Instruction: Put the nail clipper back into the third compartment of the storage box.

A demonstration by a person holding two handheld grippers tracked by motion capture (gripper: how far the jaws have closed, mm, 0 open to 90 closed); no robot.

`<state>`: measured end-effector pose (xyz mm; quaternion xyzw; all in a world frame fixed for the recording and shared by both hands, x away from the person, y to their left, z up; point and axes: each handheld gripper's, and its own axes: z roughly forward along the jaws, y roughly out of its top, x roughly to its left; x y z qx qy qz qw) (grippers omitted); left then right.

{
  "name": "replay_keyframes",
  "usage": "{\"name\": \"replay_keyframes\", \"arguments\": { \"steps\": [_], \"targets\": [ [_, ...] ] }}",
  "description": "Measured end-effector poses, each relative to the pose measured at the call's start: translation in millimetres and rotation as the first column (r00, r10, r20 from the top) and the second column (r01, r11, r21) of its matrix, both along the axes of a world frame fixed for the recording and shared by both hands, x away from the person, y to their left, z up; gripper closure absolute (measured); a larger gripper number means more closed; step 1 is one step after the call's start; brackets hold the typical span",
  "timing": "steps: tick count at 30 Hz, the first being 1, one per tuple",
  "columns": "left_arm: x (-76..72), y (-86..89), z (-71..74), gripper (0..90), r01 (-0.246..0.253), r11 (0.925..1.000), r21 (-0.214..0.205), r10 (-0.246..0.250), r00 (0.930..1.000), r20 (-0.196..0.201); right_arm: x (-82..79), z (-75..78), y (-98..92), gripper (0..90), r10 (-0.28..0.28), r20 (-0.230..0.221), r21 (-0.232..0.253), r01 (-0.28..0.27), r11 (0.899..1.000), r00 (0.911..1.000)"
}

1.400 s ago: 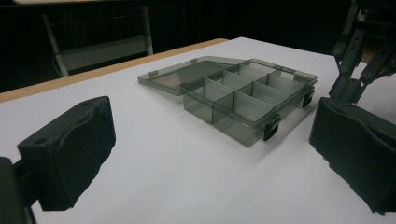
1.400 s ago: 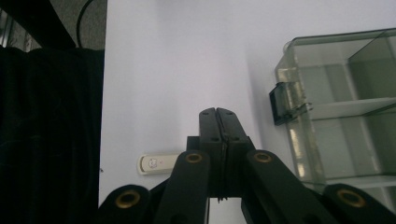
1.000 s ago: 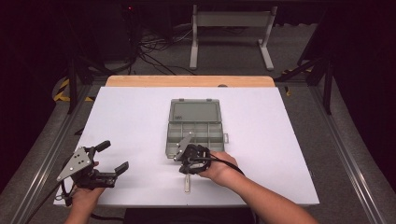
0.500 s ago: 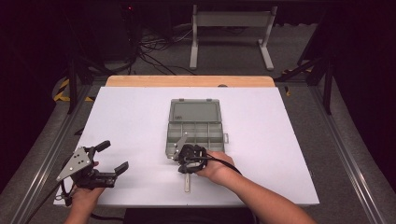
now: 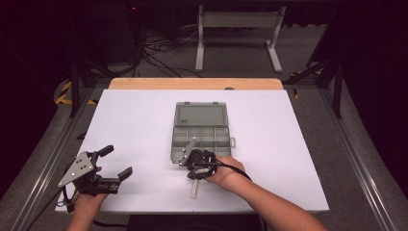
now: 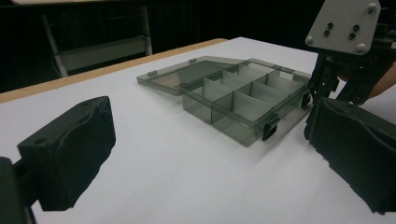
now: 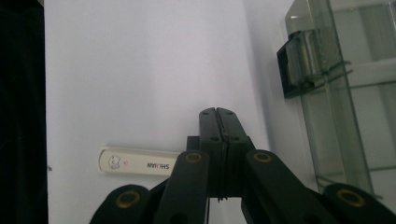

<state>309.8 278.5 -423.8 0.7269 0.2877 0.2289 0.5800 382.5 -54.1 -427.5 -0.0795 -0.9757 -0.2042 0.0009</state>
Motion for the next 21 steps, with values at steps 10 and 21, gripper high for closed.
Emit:
{"name": "replay_keyframes", "arguments": {
  "steps": [10, 21],
  "targets": [
    [0.2, -0.8, -0.1, 1.2, 0.003, 1.0000, 0.006, -0.003, 1.0000, -0.003, -5.9, 1.8, -15.3, 90.0, -0.016, -0.002, -0.023, 0.016, 1.000, 0.9999],
    [0.4, -2.3, -0.6, 1.1, 0.002, 1.0000, 0.002, -0.002, 1.0000, -0.006, -15.2, 2.3, -30.4, 90.0, -0.033, -0.032, -0.040, 0.032, 0.999, 0.9990]
  ]
}}
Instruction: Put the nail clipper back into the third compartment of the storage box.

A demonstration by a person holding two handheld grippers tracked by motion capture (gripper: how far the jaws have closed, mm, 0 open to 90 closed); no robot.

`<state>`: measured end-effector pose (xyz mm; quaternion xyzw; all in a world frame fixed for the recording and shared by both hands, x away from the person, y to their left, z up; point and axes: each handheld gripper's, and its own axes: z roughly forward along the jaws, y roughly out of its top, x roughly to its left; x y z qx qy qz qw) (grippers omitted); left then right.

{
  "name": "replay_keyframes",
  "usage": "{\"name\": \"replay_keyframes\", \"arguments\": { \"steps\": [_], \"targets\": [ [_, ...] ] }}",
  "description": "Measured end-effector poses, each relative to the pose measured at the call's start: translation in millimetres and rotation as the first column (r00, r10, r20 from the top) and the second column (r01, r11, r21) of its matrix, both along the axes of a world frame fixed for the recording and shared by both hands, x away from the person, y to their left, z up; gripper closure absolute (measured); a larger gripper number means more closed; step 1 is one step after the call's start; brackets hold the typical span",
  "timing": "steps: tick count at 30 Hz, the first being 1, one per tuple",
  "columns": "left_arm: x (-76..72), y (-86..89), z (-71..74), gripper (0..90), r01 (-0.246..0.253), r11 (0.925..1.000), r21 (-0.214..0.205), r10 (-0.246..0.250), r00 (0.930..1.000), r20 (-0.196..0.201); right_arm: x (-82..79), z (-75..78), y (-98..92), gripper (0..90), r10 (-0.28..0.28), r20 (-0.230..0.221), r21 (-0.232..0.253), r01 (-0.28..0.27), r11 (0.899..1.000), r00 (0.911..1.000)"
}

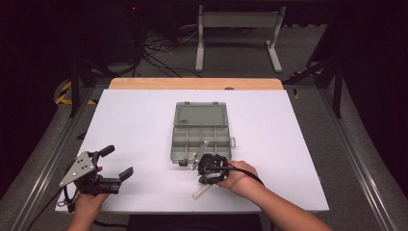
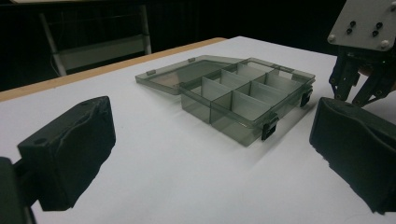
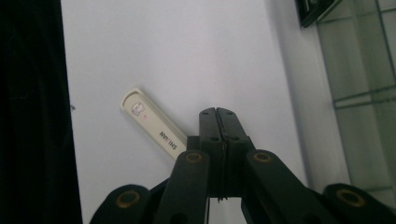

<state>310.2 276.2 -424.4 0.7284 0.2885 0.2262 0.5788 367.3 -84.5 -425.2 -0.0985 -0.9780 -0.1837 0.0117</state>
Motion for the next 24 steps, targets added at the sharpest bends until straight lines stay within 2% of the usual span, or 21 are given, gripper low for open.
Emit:
{"name": "replay_keyframes", "arguments": {
  "steps": [7, 12, 13, 20, 24],
  "targets": [
    [0.2, -0.4, -0.3, 1.2, 0.001, 1.0000, 0.001, -0.001, 1.0000, 0.001, -6.7, -2.4, -6.4, 90.0, 0.006, -0.025, -0.016, -0.006, 1.000, 0.9997],
    [0.3, -0.4, -0.1, 1.2, 0.006, 1.0000, 0.005, -0.006, 1.0000, 0.000, -9.9, -2.5, -10.2, 90.0, 0.015, -0.027, -0.008, -0.015, 1.000, 0.9995],
    [0.4, -0.2, -0.2, 1.2, 0.004, 1.0000, 0.006, -0.004, 1.0000, 0.002, -13.0, -2.9, -11.7, 90.0, 0.007, -0.044, -0.012, -0.007, 1.000, 0.9990],
    [0.2, -0.3, -0.3, 1.2, -0.001, 1.0000, 0.001, 0.001, 1.0000, 0.002, -18.0, -4.3, -15.6, 90.0, -0.001, -0.052, 0.001, 0.001, 1.000, 0.9987],
    [0.4, -0.1, -0.2, 1.1, 0.004, 1.0000, 0.007, -0.004, 1.0000, 0.002, -19.3, -4.4, -17.4, 90.0, 0.014, -0.055, 0.007, -0.014, 1.000, 0.9984]
  ]
}}
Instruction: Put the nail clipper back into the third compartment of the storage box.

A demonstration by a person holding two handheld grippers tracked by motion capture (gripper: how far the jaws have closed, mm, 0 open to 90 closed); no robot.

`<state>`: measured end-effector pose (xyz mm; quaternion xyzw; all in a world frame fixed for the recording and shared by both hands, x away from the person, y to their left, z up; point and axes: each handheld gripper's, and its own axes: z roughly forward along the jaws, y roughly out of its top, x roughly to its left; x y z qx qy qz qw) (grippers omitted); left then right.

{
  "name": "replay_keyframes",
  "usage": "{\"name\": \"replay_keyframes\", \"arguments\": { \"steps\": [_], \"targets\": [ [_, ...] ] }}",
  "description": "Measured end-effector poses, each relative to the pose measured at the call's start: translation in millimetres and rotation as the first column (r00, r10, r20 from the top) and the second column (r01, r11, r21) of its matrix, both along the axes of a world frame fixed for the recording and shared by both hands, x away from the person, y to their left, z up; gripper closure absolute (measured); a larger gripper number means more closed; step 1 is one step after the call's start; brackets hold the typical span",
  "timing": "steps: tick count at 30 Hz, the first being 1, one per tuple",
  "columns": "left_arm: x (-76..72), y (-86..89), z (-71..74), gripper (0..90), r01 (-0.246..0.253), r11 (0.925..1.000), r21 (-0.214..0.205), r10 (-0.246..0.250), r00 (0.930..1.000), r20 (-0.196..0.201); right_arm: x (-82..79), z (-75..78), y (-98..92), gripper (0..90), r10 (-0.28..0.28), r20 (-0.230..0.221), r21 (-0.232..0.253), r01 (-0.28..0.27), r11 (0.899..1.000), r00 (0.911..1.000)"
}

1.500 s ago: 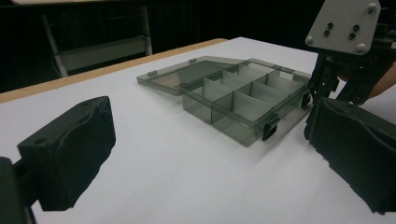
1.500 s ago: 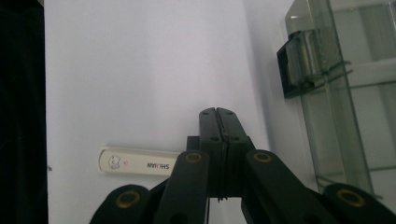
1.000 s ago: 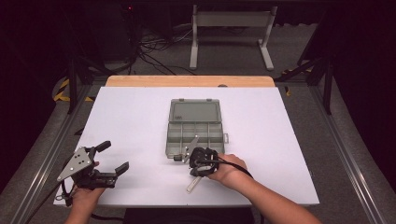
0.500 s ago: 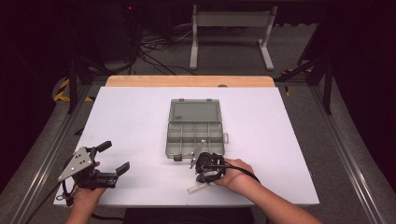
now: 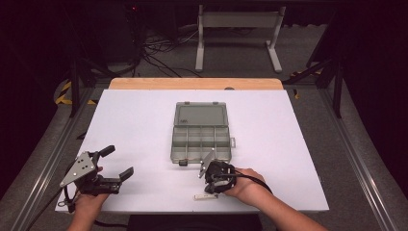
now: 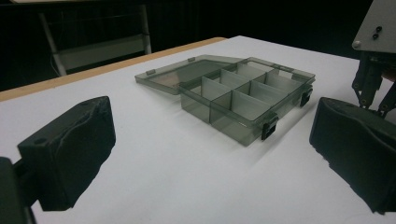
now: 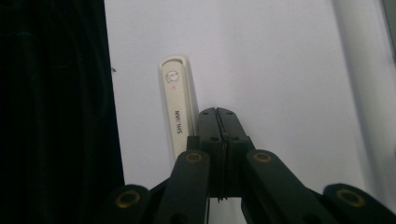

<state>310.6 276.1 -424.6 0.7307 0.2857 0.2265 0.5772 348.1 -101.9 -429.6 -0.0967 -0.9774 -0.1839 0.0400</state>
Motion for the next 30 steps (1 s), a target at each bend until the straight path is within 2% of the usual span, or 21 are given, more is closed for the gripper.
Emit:
{"name": "replay_keyframes", "arguments": {
  "steps": [4, 5, 6, 7, 8, 9, 10, 12, 15, 19, 22, 23, 30],
  "targets": [
    [0.1, -0.3, -0.3, 1.1, 0.000, 1.0000, -0.004, 0.000, 1.0000, -0.006, -0.2, 1.1, -1.9, 89.0, -0.003, 0.013, 0.013, 0.003, 1.000, 0.9999],
    [0.0, -0.2, -0.3, 1.1, -0.001, 1.0000, -0.005, 0.001, 1.0000, -0.005, 0.1, 2.9, -2.8, 84.9, -0.004, 0.029, 0.027, 0.004, 1.000, 0.9996],
    [0.0, -0.1, -0.3, 1.1, -0.002, 1.0000, -0.005, 0.002, 1.0000, -0.004, 0.3, 7.7, -4.5, 74.9, -0.018, 0.055, 0.050, 0.016, 0.999, 0.9983],
    [-0.1, -0.1, -0.2, 1.1, -0.002, 1.0000, -0.005, 0.002, 1.0000, -0.004, 0.3, 7.7, -4.5, 74.9, -0.018, 0.055, 0.050, 0.016, 0.999, 0.9983],
    [0.0, 0.0, -0.3, 1.2, -0.001, 1.0000, -0.004, 0.001, 1.0000, -0.004, 0.3, 9.7, -5.3, 70.2, -0.021, 0.059, 0.061, 0.018, 0.998, 0.9980],
    [0.1, -0.2, -0.3, 1.2, 0.000, 1.0000, -0.003, 0.000, 1.0000, -0.004, -1.0, 13.5, -6.3, 62.3, -0.027, 0.062, 0.068, 0.023, 0.997, 0.9977],
    [0.1, 0.0, -0.2, 1.2, 0.002, 1.0000, 0.000, -0.002, 1.0000, -0.003, -3.9, 18.0, -6.3, 48.8, -0.044, 0.073, 0.076, 0.039, 0.996, 0.9964],
    [0.1, -0.2, -0.1, 1.2, 0.002, 1.0000, 0.001, -0.002, 1.0000, 0.002, -7.1, 21.4, -6.3, 40.6, -0.043, 0.082, 0.080, 0.036, 0.996, 0.9957],
    [0.0, 0.0, 0.0, 1.2, 0.003, 1.0000, 0.003, -0.003, 1.0000, 0.000, -12.2, 22.5, -6.1, 35.9, -0.030, 0.090, 0.075, 0.023, 0.997, 0.9955],
    [0.1, -0.1, 0.0, 1.2, 0.003, 1.0000, 0.003, -0.003, 1.0000, 0.000, -20.4, 18.3, -7.0, 34.1, -0.018, 0.087, 0.062, 0.012, 0.998, 0.9960],
    [0.0, -0.9, -0.3, 1.2, 0.000, 1.0000, -0.001, 0.000, 1.0000, -0.002, -23.6, 14.8, -8.3, 36.6, -0.003, 0.087, 0.053, -0.002, 0.999, 0.9962],
    [0.1, -1.0, -0.3, 1.2, 0.000, 1.0000, 0.000, 0.000, 1.0000, -0.003, -25.9, 13.6, -8.2, 37.1, -0.013, 0.085, 0.041, 0.009, 0.999, 0.9963],
    [0.2, -1.6, -0.2, 1.2, 0.006, 1.0000, 0.006, -0.006, 1.0000, -0.006, -28.8, 5.2, -5.2, 54.2, 0.039, 0.093, 0.001, -0.039, 0.999, 0.9950]
  ]
}}
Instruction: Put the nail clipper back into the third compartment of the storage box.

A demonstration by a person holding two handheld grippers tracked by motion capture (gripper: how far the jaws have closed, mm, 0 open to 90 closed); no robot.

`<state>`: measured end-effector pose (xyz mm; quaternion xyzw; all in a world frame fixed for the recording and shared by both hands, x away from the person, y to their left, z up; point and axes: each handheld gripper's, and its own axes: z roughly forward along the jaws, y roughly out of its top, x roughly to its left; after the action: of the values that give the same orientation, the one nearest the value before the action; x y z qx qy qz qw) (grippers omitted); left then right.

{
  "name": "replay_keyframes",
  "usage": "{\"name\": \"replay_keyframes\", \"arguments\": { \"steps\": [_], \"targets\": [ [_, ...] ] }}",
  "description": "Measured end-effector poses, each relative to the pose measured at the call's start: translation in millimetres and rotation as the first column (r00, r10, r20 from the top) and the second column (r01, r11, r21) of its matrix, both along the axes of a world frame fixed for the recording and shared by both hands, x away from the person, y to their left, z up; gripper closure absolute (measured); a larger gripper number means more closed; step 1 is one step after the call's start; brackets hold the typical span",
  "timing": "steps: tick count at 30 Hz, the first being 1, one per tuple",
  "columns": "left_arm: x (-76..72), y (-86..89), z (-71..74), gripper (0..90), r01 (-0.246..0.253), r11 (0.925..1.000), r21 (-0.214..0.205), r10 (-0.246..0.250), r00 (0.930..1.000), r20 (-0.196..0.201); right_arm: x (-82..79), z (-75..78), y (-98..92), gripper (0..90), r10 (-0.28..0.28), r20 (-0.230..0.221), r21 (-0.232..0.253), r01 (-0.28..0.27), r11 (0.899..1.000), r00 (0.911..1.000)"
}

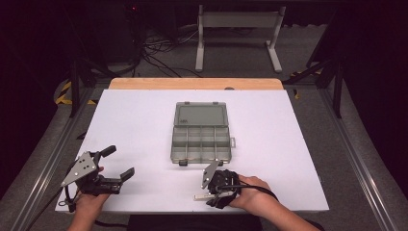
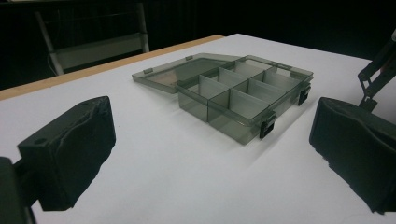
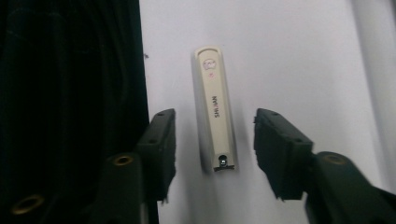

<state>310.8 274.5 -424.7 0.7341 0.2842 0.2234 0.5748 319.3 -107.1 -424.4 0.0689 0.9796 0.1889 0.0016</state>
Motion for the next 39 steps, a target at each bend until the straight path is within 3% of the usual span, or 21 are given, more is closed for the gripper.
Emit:
{"name": "replay_keyframes", "arguments": {
  "steps": [9, 21, 29, 39],
  "targets": [
    [0.4, 0.8, -0.5, 1.2, -0.007, 1.0000, -0.005, 0.007, 1.0000, -0.002, -2.5, -4.1, 3.6, 76.2, 0.034, 0.035, -0.043, -0.032, 0.999, 0.9988],
    [0.3, 0.9, -0.3, 1.2, -0.008, 1.0000, -0.003, 0.008, 1.0000, -0.002, 0.1, -3.2, 3.2, 77.6, 0.035, 0.008, -0.040, -0.035, 0.999, 0.9993],
    [0.3, 0.7, -0.5, 1.2, -0.011, 0.9999, -0.011, 0.011, 0.9999, 0.001, 2.1, 10.0, 0.8, 77.7, 0.012, 0.007, 0.014, -0.012, 1.000, 0.9999],
    [0.4, 1.1, -0.2, 1.2, -0.009, 0.9999, -0.006, 0.009, 1.0000, -0.004, 17.6, 40.2, -5.0, 77.6, -0.021, 0.065, 0.099, 0.014, 0.995, 0.9977]
  ]
}}
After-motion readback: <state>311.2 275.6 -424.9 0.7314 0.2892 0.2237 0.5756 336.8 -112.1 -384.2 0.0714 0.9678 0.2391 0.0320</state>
